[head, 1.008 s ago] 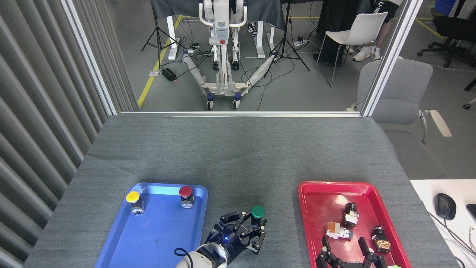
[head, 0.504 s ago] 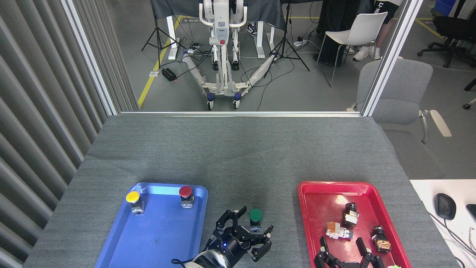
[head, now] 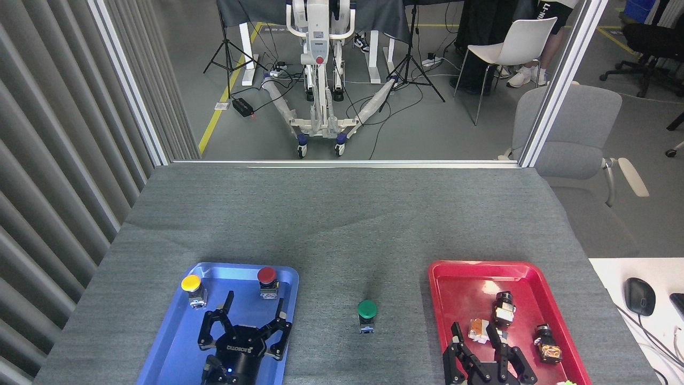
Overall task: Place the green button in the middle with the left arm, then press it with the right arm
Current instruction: 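Release the green button and withdraw the left hand to the tray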
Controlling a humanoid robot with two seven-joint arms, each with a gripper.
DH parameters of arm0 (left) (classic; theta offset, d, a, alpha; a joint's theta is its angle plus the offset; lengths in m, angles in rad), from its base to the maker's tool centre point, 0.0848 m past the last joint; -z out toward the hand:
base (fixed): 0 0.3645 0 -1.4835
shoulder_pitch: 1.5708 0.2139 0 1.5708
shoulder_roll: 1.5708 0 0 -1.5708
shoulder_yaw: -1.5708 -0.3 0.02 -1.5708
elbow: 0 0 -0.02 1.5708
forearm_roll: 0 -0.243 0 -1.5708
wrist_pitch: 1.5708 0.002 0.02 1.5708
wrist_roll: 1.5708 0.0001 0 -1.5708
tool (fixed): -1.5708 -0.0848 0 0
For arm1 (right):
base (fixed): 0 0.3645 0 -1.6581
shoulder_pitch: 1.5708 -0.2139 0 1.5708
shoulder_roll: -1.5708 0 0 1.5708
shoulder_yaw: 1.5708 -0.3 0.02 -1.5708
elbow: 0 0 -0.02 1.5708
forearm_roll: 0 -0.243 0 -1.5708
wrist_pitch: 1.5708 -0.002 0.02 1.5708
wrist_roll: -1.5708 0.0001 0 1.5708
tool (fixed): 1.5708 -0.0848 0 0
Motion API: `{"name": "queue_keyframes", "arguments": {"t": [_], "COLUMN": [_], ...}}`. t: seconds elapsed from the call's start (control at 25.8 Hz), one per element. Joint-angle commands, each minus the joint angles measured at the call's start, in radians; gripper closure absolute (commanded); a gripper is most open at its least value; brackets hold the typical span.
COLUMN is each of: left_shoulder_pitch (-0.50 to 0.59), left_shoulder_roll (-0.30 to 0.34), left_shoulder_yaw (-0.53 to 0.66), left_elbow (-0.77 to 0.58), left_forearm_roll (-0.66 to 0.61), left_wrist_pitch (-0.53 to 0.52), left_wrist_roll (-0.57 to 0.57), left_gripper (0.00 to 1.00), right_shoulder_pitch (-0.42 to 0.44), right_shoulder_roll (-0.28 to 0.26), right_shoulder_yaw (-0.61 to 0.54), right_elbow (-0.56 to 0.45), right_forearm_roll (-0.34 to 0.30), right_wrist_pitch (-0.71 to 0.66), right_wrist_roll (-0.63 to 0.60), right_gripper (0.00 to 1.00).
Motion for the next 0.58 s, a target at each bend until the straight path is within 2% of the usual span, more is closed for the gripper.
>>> {"name": "queue_keyframes", "arguments": {"t": [0.0,0.12,0.16,0.31,0.54], "left_shoulder_pitch": [0.063,0.065,0.066,0.062,0.060], "left_shoulder_roll": [0.010,0.017,0.017,0.016,0.013], "left_shoulder_yaw": [0.089,0.093,0.093,0.095,0.096], "left_elbow": [-0.099,-0.076,-0.062,-0.033,-0.031], "left_forearm_roll": [0.017,0.025,0.027,0.027,0.027], "left_wrist_pitch": [0.002,-0.019,-0.039,-0.097,-0.097], "left_wrist_roll": [-0.002,0.000,0.000,0.000,0.000], "left_gripper": [0.00,0.00,0.00,0.00,0.00], "right_shoulder_pitch": [-0.035,-0.076,-0.092,-0.151,-0.237], "right_shoulder_roll": [0.010,0.013,0.015,0.036,0.069], "right_shoulder_yaw": [0.034,0.080,0.098,0.161,0.242], "right_elbow": [0.025,0.065,0.085,0.157,0.267], "right_forearm_roll": [0.009,0.021,0.034,0.060,0.081], "right_wrist_pitch": [-0.001,0.006,0.007,0.025,0.082], "right_wrist_roll": [0.000,0.000,0.000,0.001,0.003], "right_gripper": [0.59,0.93,1.00,1.00,1.00]}}
